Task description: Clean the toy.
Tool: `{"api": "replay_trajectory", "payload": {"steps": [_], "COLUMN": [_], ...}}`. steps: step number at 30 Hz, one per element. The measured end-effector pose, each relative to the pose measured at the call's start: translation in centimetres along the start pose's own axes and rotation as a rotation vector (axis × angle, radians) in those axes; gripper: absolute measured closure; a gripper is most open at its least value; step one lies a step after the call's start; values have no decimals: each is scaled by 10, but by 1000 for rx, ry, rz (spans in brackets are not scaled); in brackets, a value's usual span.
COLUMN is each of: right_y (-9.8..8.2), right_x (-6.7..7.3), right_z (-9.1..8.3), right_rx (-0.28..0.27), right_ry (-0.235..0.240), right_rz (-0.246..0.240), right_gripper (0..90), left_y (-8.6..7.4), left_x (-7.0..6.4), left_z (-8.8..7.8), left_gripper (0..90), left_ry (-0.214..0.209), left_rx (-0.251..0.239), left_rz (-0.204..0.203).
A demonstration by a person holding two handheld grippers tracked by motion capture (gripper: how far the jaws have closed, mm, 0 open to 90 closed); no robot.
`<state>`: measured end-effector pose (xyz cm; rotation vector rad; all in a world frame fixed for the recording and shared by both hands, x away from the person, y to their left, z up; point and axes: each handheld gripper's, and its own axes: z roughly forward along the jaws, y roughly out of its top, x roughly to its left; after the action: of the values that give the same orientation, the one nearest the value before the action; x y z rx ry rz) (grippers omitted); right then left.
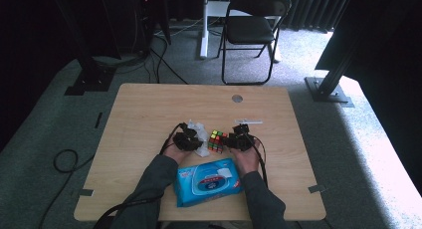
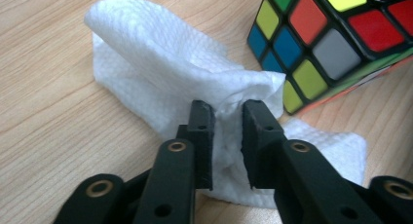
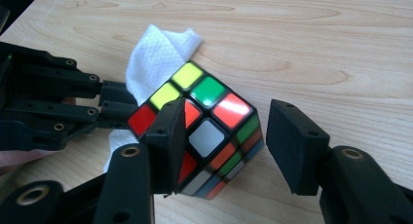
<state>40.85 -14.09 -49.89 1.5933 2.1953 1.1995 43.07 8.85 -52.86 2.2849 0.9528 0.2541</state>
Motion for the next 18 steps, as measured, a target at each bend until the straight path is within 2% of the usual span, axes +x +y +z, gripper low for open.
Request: {"api": "replay_trajectory", "payload": {"steps": [5, 9, 13, 18], "right_y": [1, 1, 1, 0], "right_x": [-2, -2, -1, 0], "right_z": [-1, -2, -2, -2], "right_rx": [-1, -1, -3, -3], "right_ry": [4, 25, 37, 30], "right_rz": [26, 27, 31, 31], "right_gripper": [558, 649, 696, 706], "left_y": [0, 0, 0, 5], "left_x": [0, -2, -4, -9], "left_z": [0, -1, -5, -12], "left_gripper": [806, 818, 828, 830], "left_ry": [1, 6, -13, -43], "left_rx": [-3, -7, -31, -71], "left_rz": [0, 1, 8, 21]}}
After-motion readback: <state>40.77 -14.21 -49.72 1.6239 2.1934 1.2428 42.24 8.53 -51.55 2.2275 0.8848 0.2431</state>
